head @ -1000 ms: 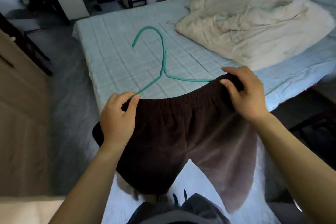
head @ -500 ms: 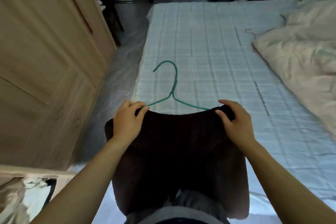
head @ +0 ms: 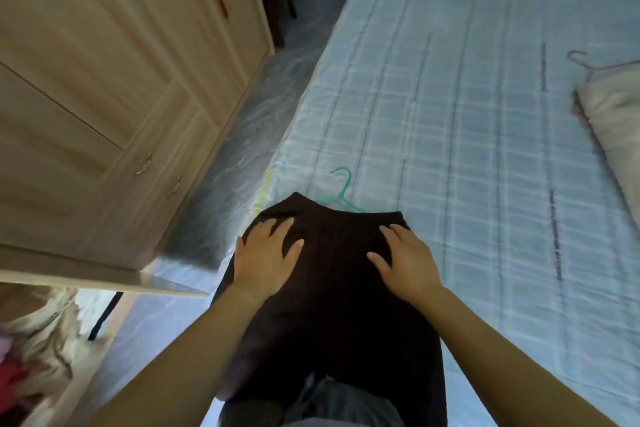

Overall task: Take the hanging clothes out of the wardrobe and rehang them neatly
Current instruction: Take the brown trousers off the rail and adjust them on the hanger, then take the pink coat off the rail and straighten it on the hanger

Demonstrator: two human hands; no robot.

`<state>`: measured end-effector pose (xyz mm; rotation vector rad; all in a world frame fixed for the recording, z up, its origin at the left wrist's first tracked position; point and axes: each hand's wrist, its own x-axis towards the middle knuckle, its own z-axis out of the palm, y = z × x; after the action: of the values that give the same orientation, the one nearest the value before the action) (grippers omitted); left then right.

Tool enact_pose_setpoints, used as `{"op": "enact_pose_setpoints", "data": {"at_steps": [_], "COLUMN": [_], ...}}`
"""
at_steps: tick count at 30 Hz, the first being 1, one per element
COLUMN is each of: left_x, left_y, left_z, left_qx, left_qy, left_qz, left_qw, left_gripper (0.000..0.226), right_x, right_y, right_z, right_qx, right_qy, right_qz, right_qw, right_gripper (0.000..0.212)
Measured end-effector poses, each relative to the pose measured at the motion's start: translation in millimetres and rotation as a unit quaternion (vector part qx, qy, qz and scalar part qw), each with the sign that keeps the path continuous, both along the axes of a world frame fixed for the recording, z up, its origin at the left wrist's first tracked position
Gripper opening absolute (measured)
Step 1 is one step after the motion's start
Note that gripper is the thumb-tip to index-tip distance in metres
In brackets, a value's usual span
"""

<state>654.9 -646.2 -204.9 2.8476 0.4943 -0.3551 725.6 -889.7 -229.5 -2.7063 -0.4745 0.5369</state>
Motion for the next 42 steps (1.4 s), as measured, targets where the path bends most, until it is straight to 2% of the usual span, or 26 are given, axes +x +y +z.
{"op": "enact_pose_setpoints", "data": {"at_steps": [5, 9, 13, 17, 23, 28, 34, 37, 42], "left_x": [-54.8, -100.9, -150.5, -210.5, -319.9, -408.1, -495.3, -521.1, -537.3], "left_y": [-2.1, 13.9, 44.4, 87.7, 175.7, 271.6, 383.6, 429.5, 502.4], "left_z": [7.4, 15.0, 26.5, 40.4, 61.0, 100.4, 178.5, 225.2, 306.0], "left_qx": [-0.013, -0.021, -0.017, -0.019, 0.000, 0.050, 0.178, 0.232, 0.282], "left_qy": [0.019, 0.013, 0.012, -0.042, -0.087, -0.143, -0.202, -0.210, -0.277], "left_qz": [0.044, 0.107, 0.178, 0.248, 0.320, 0.353, 0.373, 0.379, 0.362], "left_qw": [0.999, 0.994, 0.984, 0.968, 0.944, 0.923, 0.888, 0.871, 0.844], "left_gripper": [0.081, 0.082, 0.081, 0.081, 0.078, 0.074, 0.063, 0.069, 0.071], "right_x": [-29.9, -57.3, -87.1, -125.5, -212.7, -298.9, -377.9, -401.3, -411.7], "right_y": [30.5, 66.3, 116.0, 184.8, 310.8, 428.2, 562.8, 617.1, 700.9], "right_z": [10.3, 25.1, 43.1, 60.2, 94.8, 129.9, 207.2, 254.1, 332.7], "right_qx": [-0.025, -0.024, -0.007, 0.013, 0.045, 0.124, 0.241, 0.295, 0.353], "right_qy": [0.014, 0.010, -0.007, -0.038, -0.066, -0.108, -0.172, -0.205, -0.257], "right_qz": [0.065, 0.126, 0.195, 0.273, 0.381, 0.436, 0.483, 0.491, 0.495], "right_qw": [0.997, 0.992, 0.981, 0.961, 0.921, 0.885, 0.824, 0.794, 0.751], "right_gripper": [0.065, 0.070, 0.091, 0.091, 0.093, 0.076, 0.072, 0.072, 0.063]}}
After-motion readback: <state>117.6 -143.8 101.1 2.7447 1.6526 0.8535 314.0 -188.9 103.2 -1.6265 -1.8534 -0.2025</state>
